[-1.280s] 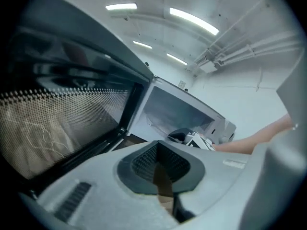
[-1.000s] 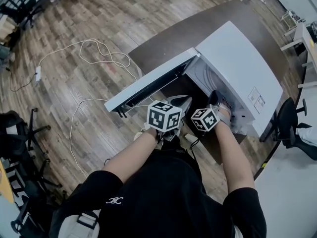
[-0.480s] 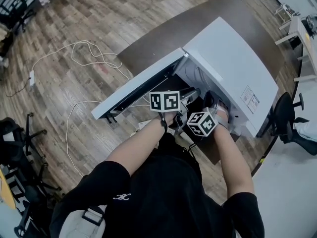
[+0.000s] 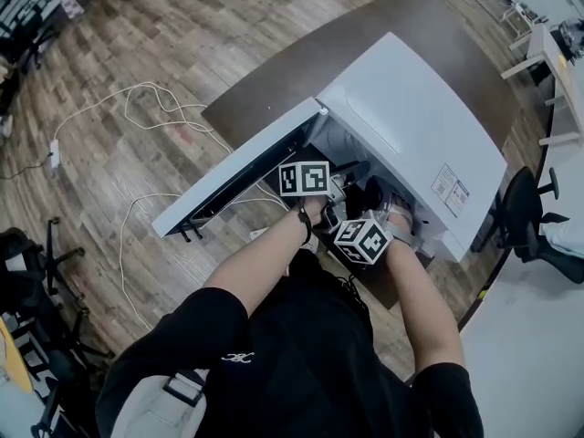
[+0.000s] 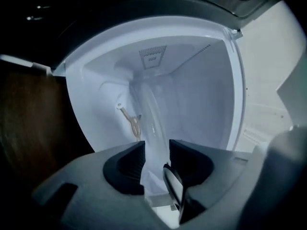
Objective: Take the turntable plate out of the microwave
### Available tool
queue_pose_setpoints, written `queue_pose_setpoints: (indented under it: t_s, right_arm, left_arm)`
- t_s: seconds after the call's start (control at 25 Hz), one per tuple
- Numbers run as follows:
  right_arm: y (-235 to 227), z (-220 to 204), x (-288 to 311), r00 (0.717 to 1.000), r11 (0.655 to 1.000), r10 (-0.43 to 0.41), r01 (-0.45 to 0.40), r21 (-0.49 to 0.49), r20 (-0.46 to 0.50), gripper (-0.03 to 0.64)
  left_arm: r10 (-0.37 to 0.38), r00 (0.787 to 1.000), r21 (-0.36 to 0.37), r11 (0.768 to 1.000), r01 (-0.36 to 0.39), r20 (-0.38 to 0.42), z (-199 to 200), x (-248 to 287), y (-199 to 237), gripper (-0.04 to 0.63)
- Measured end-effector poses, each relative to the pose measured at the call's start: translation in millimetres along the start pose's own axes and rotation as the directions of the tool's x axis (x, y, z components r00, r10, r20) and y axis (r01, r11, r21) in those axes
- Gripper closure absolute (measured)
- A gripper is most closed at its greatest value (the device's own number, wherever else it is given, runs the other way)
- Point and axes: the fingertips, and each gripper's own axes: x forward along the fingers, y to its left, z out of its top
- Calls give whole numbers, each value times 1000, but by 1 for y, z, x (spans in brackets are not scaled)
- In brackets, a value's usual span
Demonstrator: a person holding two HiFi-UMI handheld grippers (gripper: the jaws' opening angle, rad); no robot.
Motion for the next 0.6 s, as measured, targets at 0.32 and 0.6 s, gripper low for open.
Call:
queue_pose_setpoints:
  t_s: [0.32,0.6]
  right_arm:
    - [4,-2,2,1000,1000,21,-21,-15,14,592]
    - [10,-4,4,1000,999,25,-25,-32,15,592]
  left_arm:
    - [-62,998,-75,995,62,-1,5,18,-4,510]
    - [-101,994,-214,971,106,31,3,19,4,528]
